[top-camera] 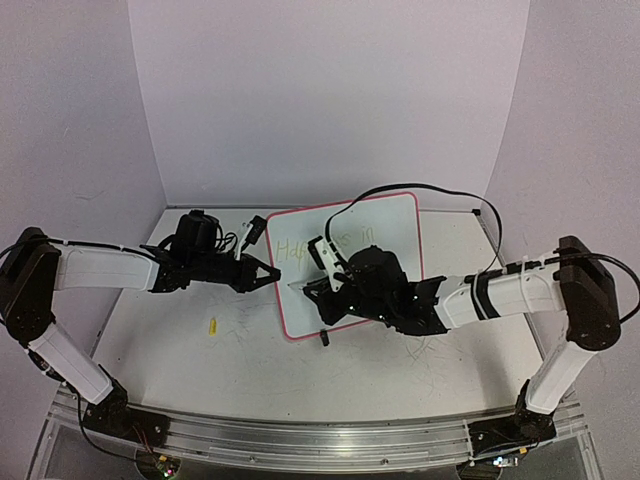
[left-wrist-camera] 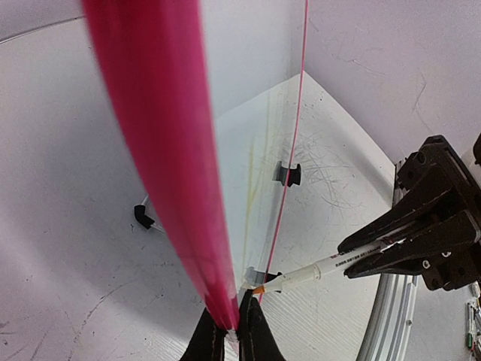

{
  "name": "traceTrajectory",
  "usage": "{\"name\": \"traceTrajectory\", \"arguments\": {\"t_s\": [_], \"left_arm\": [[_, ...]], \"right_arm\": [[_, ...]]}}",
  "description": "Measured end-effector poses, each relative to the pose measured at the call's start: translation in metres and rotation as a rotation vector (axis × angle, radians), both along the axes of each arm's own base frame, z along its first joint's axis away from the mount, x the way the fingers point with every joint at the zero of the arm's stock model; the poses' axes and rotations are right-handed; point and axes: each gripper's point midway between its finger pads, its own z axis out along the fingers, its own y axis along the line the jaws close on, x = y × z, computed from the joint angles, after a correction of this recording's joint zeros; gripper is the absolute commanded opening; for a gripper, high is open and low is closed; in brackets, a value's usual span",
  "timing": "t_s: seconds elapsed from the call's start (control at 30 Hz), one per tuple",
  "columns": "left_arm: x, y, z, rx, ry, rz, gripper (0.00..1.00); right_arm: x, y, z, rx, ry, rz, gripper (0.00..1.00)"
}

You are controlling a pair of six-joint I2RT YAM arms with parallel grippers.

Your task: Write a sentence on the whiteboard

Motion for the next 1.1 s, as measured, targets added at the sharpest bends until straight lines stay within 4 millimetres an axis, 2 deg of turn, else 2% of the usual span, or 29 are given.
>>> {"name": "traceTrajectory", "arguments": {"t_s": [0.67,1.1], "left_arm": [[0.001,0.001,0.000,0.003,-0.001,0.004,0.00],[0.001,0.000,0.000,0.002,-0.001,0.003,0.00]], "right_arm": [[-0.004,0.012,-0.003,0.005,0.012,0.021,0.00],[-0.005,0.012,-0.006,0.007,0.024,0.012,0.00]]}}
